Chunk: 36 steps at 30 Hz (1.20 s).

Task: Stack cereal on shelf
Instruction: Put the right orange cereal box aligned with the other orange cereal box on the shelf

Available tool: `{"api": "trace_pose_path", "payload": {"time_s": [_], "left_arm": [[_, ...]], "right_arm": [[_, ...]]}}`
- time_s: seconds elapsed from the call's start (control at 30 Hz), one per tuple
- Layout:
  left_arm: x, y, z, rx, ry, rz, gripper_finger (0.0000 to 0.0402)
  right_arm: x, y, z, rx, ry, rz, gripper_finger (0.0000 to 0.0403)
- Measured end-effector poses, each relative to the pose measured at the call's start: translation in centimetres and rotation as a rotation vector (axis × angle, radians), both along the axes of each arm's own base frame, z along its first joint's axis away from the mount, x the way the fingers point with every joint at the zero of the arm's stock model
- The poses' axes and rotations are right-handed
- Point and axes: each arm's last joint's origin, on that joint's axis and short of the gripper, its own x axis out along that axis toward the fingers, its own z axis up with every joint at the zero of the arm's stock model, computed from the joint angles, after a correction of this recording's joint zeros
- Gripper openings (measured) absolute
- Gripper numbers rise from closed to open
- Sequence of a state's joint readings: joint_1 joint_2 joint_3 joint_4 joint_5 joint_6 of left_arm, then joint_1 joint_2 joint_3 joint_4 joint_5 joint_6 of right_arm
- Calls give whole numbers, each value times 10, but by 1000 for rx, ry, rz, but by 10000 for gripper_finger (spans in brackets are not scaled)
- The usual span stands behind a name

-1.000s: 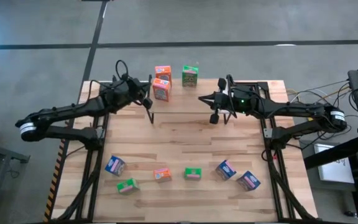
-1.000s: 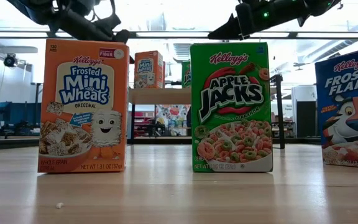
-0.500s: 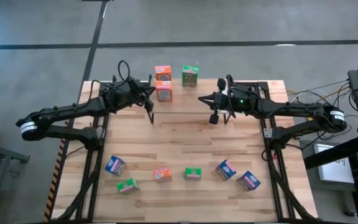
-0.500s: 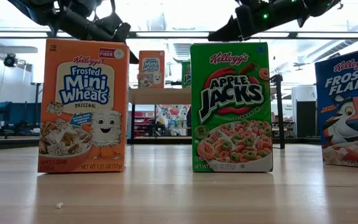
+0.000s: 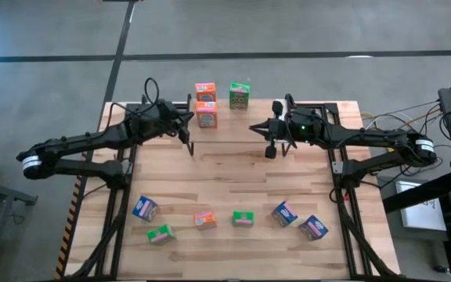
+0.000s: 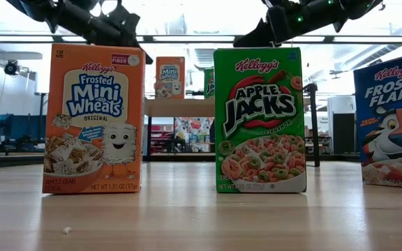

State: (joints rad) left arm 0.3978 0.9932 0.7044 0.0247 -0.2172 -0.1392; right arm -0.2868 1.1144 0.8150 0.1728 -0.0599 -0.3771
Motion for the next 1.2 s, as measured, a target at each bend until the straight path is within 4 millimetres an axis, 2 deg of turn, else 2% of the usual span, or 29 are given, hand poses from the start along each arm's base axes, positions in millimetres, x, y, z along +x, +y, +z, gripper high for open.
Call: {"api": "trace_pose_path", "payload": {"time_s": [0.3, 0.43, 0.67, 1.03, 1.2], "left_arm": [[8, -25, -1, 32, 21, -129, 0], [14, -32, -5, 52, 58, -176, 0], [19, -39, -15, 77, 154, -232, 0], [30, -36, -29, 88, 224, -237, 0], [39, -34, -38, 85, 256, -237, 0]], "right_arm": [[1, 0, 2, 96, -48, 5, 9], [9, -2, -5, 157, -53, -6, 9], [38, -11, -28, 221, -68, -18, 9], [99, -32, -44, 249, -36, -25, 9], [118, -45, -53, 258, -14, -31, 9]]}}
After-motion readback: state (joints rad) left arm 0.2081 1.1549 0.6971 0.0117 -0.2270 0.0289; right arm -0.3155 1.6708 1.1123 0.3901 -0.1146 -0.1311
